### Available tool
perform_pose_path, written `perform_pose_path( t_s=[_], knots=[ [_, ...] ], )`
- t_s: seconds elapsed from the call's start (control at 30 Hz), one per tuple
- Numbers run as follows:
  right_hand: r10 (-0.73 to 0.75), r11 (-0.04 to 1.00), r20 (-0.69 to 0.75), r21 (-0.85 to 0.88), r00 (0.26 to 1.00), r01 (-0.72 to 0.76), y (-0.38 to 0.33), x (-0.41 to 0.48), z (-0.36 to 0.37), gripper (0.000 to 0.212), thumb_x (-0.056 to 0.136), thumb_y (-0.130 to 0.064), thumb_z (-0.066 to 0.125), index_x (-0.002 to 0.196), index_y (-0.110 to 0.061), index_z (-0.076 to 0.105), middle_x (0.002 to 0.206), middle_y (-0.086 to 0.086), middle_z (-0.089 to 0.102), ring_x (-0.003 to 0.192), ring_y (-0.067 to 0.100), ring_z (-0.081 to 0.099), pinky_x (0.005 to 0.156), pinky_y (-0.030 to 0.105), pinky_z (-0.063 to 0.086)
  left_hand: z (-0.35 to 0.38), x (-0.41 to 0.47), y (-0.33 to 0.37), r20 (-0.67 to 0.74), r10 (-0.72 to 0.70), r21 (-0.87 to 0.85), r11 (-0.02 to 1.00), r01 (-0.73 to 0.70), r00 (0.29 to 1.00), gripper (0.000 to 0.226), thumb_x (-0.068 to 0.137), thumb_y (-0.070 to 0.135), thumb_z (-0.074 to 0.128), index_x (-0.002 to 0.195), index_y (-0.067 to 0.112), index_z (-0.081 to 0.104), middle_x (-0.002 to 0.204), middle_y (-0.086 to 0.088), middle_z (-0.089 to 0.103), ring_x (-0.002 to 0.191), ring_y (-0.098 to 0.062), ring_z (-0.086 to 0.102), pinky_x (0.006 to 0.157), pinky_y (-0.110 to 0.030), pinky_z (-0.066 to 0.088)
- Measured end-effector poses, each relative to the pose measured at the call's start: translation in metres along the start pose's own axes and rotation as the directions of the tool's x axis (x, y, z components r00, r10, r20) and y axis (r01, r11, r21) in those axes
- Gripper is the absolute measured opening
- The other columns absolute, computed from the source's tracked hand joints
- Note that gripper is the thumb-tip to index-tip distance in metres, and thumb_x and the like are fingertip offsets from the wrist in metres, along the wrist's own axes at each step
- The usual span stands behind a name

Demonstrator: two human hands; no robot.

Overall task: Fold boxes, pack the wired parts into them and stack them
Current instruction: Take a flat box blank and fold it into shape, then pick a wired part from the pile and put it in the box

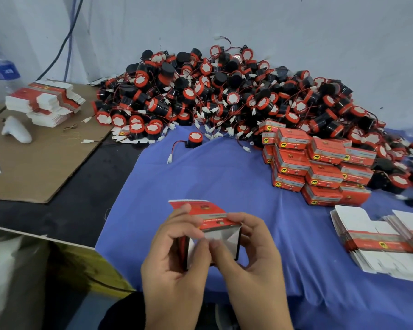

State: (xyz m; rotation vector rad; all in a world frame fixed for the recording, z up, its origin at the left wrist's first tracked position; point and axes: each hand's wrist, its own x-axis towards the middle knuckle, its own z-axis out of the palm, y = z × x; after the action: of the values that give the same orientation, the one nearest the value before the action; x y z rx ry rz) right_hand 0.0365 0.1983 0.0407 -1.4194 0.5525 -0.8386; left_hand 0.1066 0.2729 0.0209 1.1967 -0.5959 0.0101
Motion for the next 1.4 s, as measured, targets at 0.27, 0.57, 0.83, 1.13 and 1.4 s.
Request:
perform_pose_path(
  t_s=[0.27, 0.57, 0.83, 1.13, 1.4],
  knots=[
    [0.286, 0.837, 0.011, 0.484, 0.958, -0.256, 0.008, -0.002, 0.008, 0.073, 0.064, -0.011, 0.086, 0.128, -0.037, 0.061, 0.119, 0.010, 0.072, 0.110, 0.025, 0.070, 0.087, 0.038, 0.059, -0.001, 0.002, 0.007, -0.062, -0.131, -0.085, 0.988, 0.126, 0.989, 0.031, 0.078, 0.002, 0.082, 0.097, 0.024, 0.071, 0.109, -0.004, 0.072, 0.115, -0.017, 0.066, 0.080, -0.021, 0.057],
    [0.077, 0.963, 0.165, 0.243, 0.983, -0.117, 0.004, 0.004, -0.005, 0.039, 0.059, -0.030, 0.089, 0.095, -0.020, 0.078, 0.090, 0.011, 0.078, 0.081, 0.020, 0.075, 0.068, 0.027, 0.057, -0.016, 0.009, 0.011, 0.234, -0.423, 0.110, 0.906, 0.409, 0.875, 0.029, 0.084, 0.062, 0.064, 0.110, 0.050, 0.065, 0.112, 0.016, 0.071, 0.106, -0.005, 0.069, 0.078, -0.020, 0.058],
    [-0.486, 0.293, 0.413, -0.753, 0.770, 0.589, 0.008, 0.033, -0.017, 0.066, 0.059, -0.031, 0.090, 0.118, -0.040, 0.060, 0.129, -0.012, 0.057, 0.131, 0.014, 0.045, 0.114, 0.045, 0.029, -0.026, 0.055, -0.012, 0.430, -0.274, 0.226, 0.955, 0.192, 0.860, 0.068, 0.058, 0.056, 0.085, 0.121, 0.058, 0.058, 0.124, 0.021, 0.065, 0.114, -0.005, 0.064, 0.087, -0.018, 0.055],
    [-0.069, 0.886, -0.014, -0.461, 0.997, 0.055, 0.083, 0.042, -0.032, 0.047, 0.079, -0.003, 0.082, 0.106, -0.039, 0.067, 0.102, -0.022, 0.073, 0.101, 0.002, 0.069, 0.085, 0.015, 0.053, -0.037, 0.054, -0.100, 0.406, -0.441, 0.844, 0.516, -0.144, 0.800, 0.061, 0.092, 0.066, 0.050, 0.147, 0.049, 0.032, 0.160, 0.025, 0.023, 0.150, -0.004, 0.012, 0.122, -0.033, 0.019],
    [0.132, 0.881, 0.027, -0.461, 0.991, -0.104, 0.098, 0.037, -0.052, 0.066, 0.065, -0.005, 0.092, 0.114, -0.042, 0.066, 0.106, -0.015, 0.075, 0.102, 0.002, 0.070, 0.087, 0.015, 0.052, -0.047, 0.048, -0.110, 0.421, -0.468, 0.825, 0.554, -0.113, 0.777, 0.078, 0.079, 0.074, 0.060, 0.148, 0.049, 0.033, 0.149, 0.035, 0.031, 0.144, 0.007, 0.022, 0.116, -0.019, 0.014]
  ],
)
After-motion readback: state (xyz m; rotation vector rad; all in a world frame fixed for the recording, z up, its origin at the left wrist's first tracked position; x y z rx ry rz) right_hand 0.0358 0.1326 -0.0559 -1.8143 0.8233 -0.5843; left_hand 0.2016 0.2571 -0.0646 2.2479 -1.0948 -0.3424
